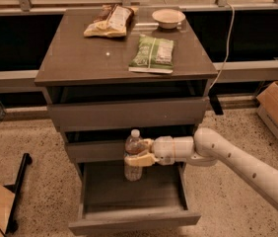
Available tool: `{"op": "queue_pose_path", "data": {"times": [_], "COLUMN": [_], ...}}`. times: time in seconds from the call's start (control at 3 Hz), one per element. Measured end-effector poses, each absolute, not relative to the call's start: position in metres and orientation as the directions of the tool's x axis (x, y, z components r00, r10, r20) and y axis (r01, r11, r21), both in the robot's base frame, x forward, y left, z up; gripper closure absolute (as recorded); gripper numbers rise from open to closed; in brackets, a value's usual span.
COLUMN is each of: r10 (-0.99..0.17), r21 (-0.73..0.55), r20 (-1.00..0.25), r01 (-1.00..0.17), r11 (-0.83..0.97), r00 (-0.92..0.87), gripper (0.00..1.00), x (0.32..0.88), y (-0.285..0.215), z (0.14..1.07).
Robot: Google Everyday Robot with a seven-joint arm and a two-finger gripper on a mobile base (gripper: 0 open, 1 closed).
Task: Place water bottle into bottom drawer
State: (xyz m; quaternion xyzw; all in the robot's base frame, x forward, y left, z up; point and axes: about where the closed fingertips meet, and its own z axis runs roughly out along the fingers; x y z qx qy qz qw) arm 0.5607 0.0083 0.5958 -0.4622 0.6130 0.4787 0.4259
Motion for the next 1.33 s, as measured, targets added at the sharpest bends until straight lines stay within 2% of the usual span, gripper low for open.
{"op": "queue_pose_path", "data": {"times": [0.33,0.67,1.33], "r10": [-0.161,-0.23,-0.349], "r21": [0.199,0.172,0.013], "r20": [-0.963,-0.953,-0.936], "r01": [-0.974,-0.977,-0.997], "r11": [0.11,0.123,0.082], "r00": [-0.215,-0.197,-0.041], "gripper": [1.0,1.0,1.0], "x": [0.559,0.56,0.578], "y": [0.007,0.012,0.0], "z": [0.593,0.582,0.527]}}
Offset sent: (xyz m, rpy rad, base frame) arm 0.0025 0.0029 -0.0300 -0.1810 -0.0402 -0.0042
